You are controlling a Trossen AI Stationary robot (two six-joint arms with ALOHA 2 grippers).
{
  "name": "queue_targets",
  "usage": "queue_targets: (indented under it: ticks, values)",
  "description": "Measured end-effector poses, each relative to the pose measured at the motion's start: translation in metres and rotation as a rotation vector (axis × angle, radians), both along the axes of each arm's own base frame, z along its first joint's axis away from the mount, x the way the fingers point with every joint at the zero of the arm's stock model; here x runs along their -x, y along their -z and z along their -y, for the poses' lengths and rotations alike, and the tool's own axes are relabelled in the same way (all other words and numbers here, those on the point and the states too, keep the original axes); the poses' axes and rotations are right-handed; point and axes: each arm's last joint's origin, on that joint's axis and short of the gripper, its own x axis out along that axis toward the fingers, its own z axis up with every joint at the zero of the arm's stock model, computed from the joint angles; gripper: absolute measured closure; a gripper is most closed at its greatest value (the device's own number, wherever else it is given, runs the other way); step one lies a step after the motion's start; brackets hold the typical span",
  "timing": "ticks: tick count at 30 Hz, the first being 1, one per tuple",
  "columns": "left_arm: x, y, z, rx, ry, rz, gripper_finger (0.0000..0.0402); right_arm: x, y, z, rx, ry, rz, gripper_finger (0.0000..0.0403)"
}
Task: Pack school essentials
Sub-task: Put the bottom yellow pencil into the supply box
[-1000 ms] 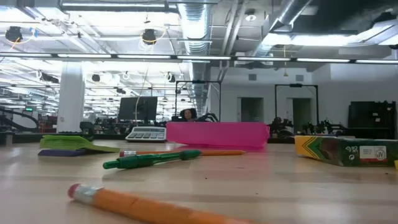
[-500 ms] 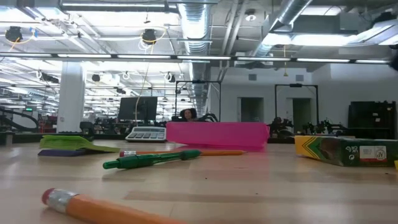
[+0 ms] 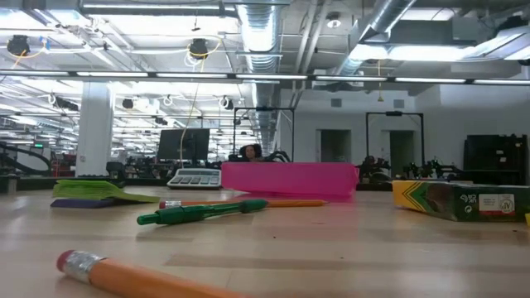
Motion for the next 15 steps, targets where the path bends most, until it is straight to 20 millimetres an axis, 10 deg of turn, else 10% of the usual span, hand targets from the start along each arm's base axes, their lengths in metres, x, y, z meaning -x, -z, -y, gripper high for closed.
queue_targets:
  ticks: [15]
  values:
    - [-0.007, 0.000, -0.007, 0.003, -0.042, 0.000, 0.0173, -0.004, 0.039, -0.005, 0.006, -0.019, -0.013, 0.0213]
